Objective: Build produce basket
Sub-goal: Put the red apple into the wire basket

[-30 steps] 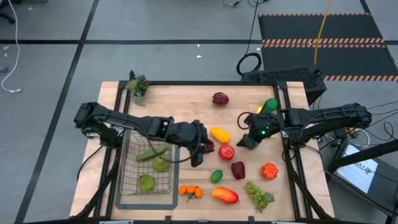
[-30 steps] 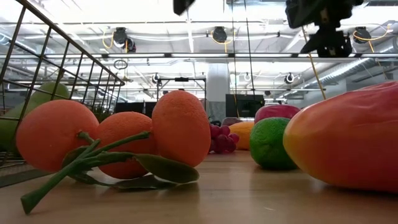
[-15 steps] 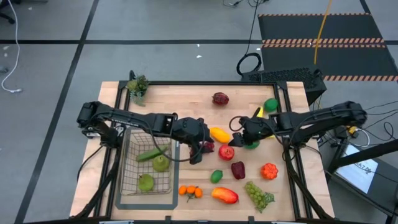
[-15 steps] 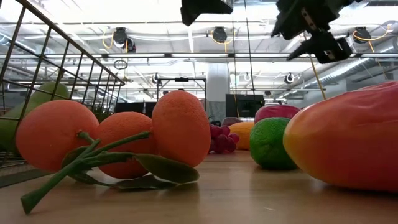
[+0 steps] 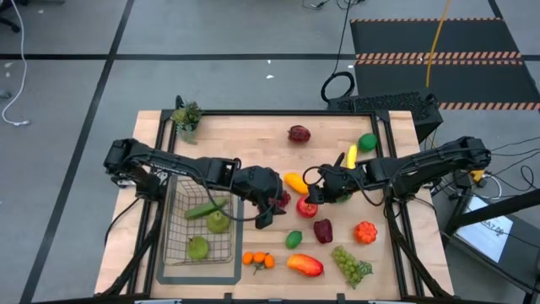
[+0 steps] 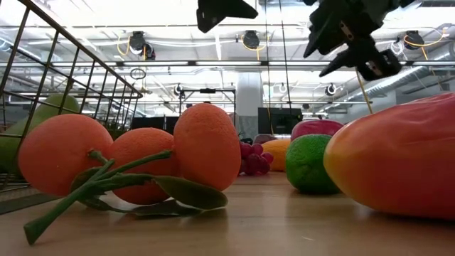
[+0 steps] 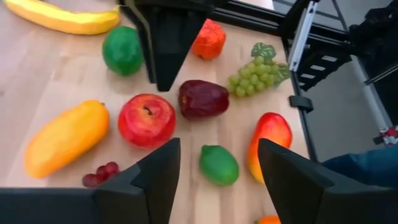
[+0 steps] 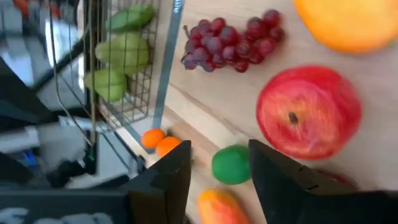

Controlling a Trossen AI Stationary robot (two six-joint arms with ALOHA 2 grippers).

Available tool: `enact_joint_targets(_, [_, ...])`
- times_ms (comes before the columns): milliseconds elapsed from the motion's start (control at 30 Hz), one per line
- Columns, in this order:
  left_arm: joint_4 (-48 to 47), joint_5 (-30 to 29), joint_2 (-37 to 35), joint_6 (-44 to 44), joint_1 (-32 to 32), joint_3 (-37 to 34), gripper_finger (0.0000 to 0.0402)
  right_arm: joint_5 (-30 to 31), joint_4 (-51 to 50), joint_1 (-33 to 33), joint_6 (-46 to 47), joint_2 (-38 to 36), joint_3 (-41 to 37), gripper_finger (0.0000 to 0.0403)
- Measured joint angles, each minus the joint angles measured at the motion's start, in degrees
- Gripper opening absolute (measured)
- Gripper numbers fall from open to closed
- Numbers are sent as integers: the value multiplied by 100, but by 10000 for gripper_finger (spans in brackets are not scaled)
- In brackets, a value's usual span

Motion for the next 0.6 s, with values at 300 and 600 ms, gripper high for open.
enact_joint_targets(300, [33,-147,0,-243,-163,0,161,-183,44,2,-3208,56,0,142])
enact_joint_targets(600, [43,-506,0,-419,-162,-2,141,-164,-32,-4,-6146,250,-167,141])
